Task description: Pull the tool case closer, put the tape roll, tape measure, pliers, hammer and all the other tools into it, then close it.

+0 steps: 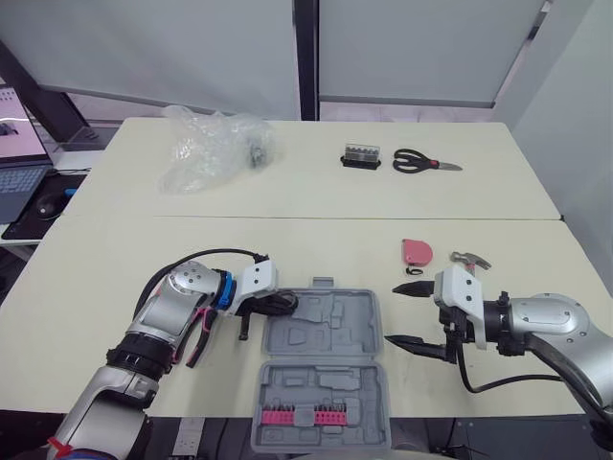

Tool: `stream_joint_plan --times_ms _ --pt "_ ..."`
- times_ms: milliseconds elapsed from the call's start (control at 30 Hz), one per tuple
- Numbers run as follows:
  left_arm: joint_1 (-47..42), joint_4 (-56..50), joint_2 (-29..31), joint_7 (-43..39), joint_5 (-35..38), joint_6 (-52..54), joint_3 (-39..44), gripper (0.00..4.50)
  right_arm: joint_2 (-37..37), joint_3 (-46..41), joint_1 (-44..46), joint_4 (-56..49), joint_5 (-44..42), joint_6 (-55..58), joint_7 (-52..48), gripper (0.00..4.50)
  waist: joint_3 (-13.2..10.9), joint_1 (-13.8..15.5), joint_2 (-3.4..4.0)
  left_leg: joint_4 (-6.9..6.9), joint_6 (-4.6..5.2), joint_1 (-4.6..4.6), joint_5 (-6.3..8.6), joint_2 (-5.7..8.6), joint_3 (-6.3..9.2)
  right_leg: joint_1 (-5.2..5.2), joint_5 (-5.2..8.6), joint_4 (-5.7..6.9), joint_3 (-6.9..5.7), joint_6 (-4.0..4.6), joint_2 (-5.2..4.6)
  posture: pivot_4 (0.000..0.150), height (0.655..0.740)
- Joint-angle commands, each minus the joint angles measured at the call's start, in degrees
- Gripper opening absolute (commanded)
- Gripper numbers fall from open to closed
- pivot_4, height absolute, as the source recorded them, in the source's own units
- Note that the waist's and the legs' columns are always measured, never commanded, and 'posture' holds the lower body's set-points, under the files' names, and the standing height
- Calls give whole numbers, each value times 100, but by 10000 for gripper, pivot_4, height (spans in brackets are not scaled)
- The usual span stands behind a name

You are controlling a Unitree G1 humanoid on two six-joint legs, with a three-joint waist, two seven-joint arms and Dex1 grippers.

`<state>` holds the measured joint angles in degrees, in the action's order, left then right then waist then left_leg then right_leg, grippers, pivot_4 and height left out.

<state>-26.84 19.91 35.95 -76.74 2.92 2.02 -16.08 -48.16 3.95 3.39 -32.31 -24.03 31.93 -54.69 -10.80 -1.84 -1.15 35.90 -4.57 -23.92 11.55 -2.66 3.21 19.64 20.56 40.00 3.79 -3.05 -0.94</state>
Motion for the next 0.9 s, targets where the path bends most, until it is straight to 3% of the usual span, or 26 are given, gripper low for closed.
stream_joint_plan --times_ms 33,67,200,533,700,800,900 --pt "-84 -101 -23 -14 51 70 13 438 14 -40 50 -159 -82 28 27 45000 0 2 0 0 0 0 0 0 0 0 0 0 0 0 0 1500 7400" --pt "-93 -129 -6 -20 61 126 31 438 10 -45 46 -165 -84 34 29 45000 0 3 0 0 0 0 0 0 0 0 0 0 0 0 0 1500 7400" --pt "-96 -412 98 8 183 218 205 9925 9 -66 30 -189 -98 69 49 45000 0 2 0 0 0 0 0 0 0 0 0 0 0 0 0 1500 7400" --pt "299 -1383 750 -78 545 512 584 41944 31 -46 65 -151 -64 71 53 45000 0 1 0 0 0 0 0 -1 1 0 0 0 0 0 0 1500 7400" --pt "484 -1324 739 -43 614 342 701 41944 75 22 124 -103 -29 52 48 45000 0 2 0 0 0 -1 0 -1 1 0 0 0 0 0 -1 1500 7400" --pt "501 -1310 661 27 730 396 734 36218 88 22 140 -89 -24 49 32 45000 0 2 0 -1 0 -1 0 -1 1 0 0 -1 0 0 -1 1500 7400" --pt "485 -1272 631 43 766 402 699 26511 99 22 148 -85 -25 47 34 45000 0 2 0 -1 0 -1 0 -1 1 0 0 -1 0 0 -1 1500 7400"
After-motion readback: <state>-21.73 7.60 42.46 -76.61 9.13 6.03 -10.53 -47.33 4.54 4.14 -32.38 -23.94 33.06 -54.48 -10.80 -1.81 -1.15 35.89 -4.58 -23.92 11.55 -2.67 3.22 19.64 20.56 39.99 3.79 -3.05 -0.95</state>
